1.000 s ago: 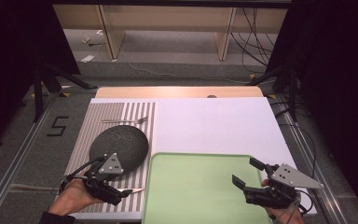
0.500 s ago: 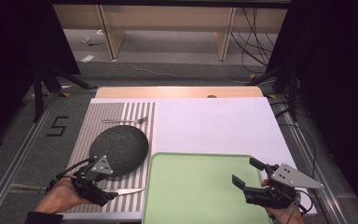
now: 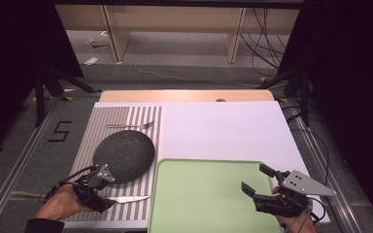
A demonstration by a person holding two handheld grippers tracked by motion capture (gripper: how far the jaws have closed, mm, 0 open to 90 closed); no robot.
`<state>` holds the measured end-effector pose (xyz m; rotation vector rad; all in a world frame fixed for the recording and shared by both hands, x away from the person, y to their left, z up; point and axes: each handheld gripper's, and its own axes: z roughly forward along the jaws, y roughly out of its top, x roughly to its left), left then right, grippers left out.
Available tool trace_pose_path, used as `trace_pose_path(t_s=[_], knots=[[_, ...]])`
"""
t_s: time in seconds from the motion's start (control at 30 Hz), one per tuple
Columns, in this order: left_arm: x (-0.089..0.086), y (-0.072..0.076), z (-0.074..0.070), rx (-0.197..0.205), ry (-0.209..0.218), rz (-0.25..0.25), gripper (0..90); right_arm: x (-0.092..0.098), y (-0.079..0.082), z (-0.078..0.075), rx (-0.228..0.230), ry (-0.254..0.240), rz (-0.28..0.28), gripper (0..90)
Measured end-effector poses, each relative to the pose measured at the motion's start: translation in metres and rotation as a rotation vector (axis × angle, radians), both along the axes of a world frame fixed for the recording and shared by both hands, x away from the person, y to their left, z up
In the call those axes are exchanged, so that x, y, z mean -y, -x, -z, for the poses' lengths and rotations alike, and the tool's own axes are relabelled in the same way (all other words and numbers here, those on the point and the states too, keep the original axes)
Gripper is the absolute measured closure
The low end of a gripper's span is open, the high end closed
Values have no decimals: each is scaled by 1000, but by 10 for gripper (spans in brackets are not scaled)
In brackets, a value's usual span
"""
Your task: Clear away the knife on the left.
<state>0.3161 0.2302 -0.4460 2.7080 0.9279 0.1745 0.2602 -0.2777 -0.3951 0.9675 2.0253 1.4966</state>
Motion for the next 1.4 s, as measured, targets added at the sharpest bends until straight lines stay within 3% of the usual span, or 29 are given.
trace_pose_path(t_s=[0.27,0.6,0.73,0.9,1.1,1.4], knots=[[1,-4,8,-18,-49,15,432,0,0,0,-2,2,-3,181],[2,-10,15,-87,-63,-17,532,-1,0,1,-1,2,-5,183],[1,-11,15,-95,-58,-24,556,-1,0,1,-3,5,-5,185],[2,-12,14,-115,-82,-39,619,-1,0,1,-3,5,-6,186],[2,-12,14,-123,-88,-24,665,-1,0,1,-3,6,-5,188],[5,-9,14,-123,-97,67,779,-1,-1,1,0,11,-3,191]])
